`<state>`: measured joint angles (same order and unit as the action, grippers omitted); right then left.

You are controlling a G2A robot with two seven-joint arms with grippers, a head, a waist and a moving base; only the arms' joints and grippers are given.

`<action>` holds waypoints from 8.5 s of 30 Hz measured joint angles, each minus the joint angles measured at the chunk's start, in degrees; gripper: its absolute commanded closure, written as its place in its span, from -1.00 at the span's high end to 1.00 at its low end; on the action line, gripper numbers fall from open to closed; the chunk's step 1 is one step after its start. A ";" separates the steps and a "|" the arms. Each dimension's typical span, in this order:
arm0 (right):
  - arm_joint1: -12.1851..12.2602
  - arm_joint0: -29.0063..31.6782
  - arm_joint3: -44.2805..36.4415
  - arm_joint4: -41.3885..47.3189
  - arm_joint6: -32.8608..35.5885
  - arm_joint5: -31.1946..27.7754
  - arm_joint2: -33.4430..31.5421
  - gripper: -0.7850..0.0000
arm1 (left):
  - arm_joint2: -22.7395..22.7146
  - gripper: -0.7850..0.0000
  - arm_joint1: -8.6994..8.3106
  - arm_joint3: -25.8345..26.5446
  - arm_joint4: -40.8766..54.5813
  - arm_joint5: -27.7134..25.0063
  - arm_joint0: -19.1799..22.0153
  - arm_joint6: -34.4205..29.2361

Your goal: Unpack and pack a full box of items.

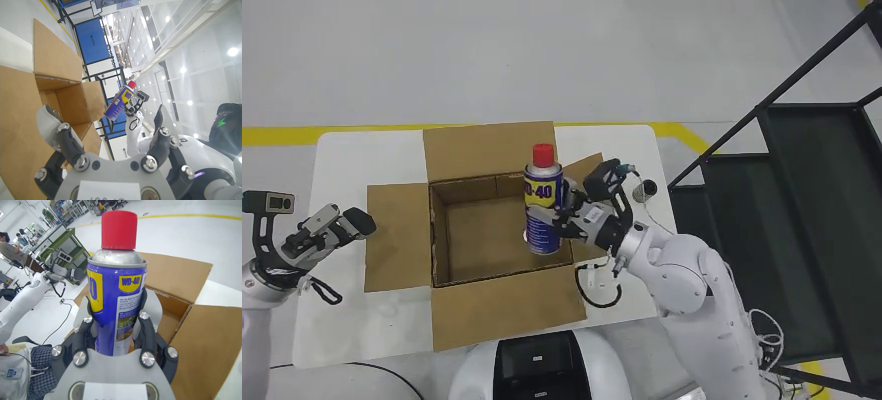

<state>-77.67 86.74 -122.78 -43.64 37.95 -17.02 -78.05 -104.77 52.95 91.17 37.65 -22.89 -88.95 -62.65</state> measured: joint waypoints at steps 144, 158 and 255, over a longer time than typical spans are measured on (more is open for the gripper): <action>1.88 -6.19 71.44 -31.81 -96.37 -2.41 -9.87 1.00 | 0.00 1.00 0.00 0.00 0.00 0.00 0.00 0.00; 3.23 9.78 31.65 -29.93 -77.08 -1.91 -15.01 1.00 | 0.00 1.00 0.00 0.00 0.00 0.00 0.00 0.00; -0.67 -35.86 37.79 -21.29 19.63 -20.93 28.95 1.00 | 0.00 1.00 0.00 0.00 0.00 0.00 0.00 0.00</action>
<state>-78.34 50.88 -85.00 -64.93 57.58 -37.95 -49.10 -104.77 52.95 91.17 37.65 -22.89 -88.95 -62.65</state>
